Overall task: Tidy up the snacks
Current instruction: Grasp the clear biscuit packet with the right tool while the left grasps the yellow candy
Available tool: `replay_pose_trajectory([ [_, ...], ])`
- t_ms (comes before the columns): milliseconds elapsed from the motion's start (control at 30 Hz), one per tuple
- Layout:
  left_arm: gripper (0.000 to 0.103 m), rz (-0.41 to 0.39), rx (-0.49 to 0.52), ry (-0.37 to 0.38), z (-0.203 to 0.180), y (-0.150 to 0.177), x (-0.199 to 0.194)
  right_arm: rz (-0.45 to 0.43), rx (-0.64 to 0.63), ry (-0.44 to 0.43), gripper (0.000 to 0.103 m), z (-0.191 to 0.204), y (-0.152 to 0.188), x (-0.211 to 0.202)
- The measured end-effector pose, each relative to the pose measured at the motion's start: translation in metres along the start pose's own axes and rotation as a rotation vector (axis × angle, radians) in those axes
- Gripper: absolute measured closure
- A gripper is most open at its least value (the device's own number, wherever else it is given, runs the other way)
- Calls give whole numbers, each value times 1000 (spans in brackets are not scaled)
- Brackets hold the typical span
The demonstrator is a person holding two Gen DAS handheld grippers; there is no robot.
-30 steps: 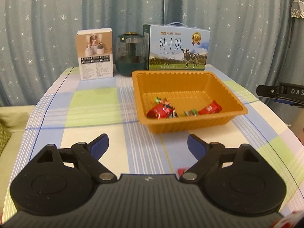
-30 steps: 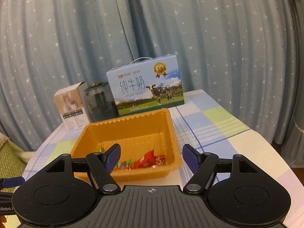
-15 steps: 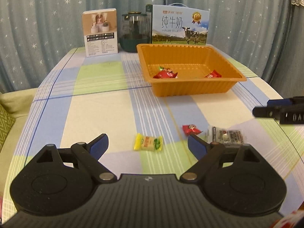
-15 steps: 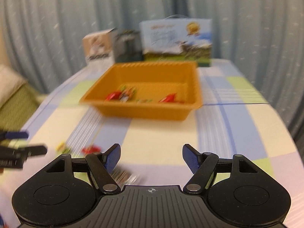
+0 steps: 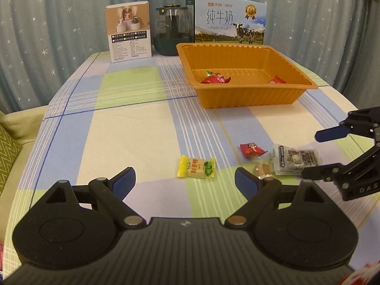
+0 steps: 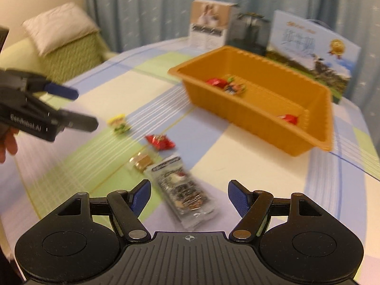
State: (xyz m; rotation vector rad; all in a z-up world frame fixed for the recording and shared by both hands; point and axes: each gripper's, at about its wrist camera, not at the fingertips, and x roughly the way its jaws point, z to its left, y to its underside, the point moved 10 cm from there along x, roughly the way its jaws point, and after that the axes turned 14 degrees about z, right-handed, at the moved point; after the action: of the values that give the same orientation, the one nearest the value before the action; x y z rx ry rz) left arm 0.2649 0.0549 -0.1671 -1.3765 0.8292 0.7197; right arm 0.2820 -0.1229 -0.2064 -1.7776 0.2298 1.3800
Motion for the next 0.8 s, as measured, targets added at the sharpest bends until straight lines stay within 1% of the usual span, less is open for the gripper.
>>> replay_pose_trajectory([
  [100, 14, -2, -1, 9, -1, 1, 2, 22, -14, 2, 32, -2, 1, 9],
  [300, 14, 6, 6, 30, -6, -1, 6, 23, -5, -14, 32, -2, -5, 15],
  [333, 14, 10, 9, 28, -6, -1, 6, 25, 0, -16, 34, -2, -5, 16],
  [433, 14, 18, 5, 42, -8, -1, 6, 43, 12, -19, 49, -3, -3, 19],
  [500, 14, 25, -1, 51, -9, 0, 7, 40, 29, -21, 52, -3, -2, 18],
  [533, 14, 26, -3, 54, -10, 0, 7, 40, 35, -25, 57, -3, -2, 18],
  [600, 14, 28, -3, 61, -12, -1, 7, 41, 47, -26, 63, 1, -1, 16],
  [700, 14, 25, -4, 74, -16, -1, 6, 52, 71, -21, 64, 6, 1, 14],
  [800, 14, 21, -12, 84, -17, -1, 6, 42, 124, -7, 65, 6, 1, 8],
])
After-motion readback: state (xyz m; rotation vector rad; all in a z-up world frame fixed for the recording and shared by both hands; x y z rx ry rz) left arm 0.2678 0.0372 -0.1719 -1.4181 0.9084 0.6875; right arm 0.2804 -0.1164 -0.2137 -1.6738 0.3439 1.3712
